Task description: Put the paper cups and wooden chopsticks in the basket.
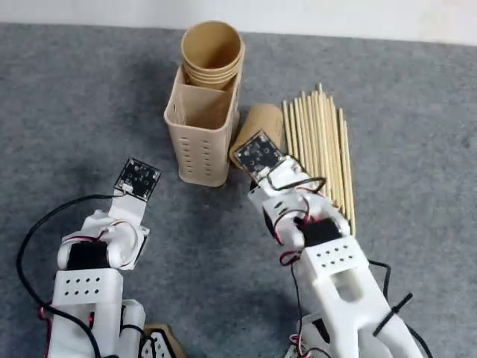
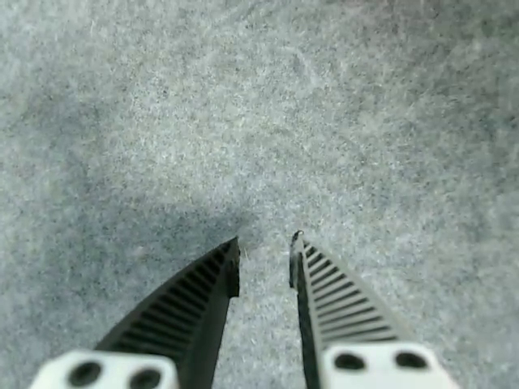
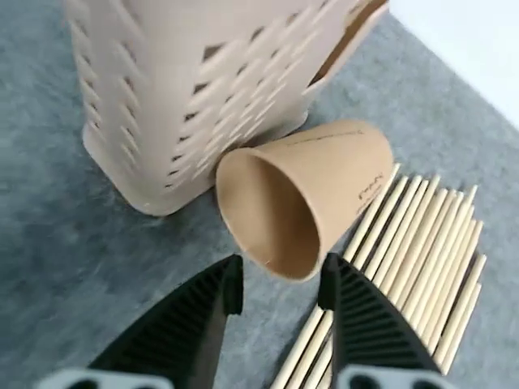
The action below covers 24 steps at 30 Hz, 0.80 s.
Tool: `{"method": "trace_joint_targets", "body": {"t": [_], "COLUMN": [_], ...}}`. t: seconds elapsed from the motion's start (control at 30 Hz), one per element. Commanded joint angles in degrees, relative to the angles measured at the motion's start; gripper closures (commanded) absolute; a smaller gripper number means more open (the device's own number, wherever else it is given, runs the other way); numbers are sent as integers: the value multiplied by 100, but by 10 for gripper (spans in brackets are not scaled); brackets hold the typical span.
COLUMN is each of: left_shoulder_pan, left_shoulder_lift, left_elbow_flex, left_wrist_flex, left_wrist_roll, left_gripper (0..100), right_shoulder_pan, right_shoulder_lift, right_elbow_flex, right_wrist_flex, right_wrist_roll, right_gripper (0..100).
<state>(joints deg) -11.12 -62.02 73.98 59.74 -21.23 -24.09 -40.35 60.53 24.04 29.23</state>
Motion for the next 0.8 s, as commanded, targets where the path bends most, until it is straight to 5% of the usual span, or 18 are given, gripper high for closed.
{"method": "trace_joint_targets", "body": {"t": [0.0, 0.4, 0.6, 0.77], "left_shoulder_pan": [75, 75, 75, 75], "left_shoulder_lift": [-84, -84, -84, -84], "left_elbow_flex": [-31, -31, -31, -31], "left_wrist_flex": [-88, -88, -88, -88], "left_wrist_roll": [-35, -35, -35, -35], "left_gripper": [863, 863, 863, 863], "right_shoulder_pan": [189, 338, 585, 1103], "right_shoulder_lift": [374, 2967, 3873, 3969], "right_elbow_flex": [-136, -1824, -2774, -2993], "right_wrist_flex": [-479, -998, -971, -910], "right_wrist_roll": [88, 255, 290, 255], "right_gripper": [824, 833, 998, 994]}}
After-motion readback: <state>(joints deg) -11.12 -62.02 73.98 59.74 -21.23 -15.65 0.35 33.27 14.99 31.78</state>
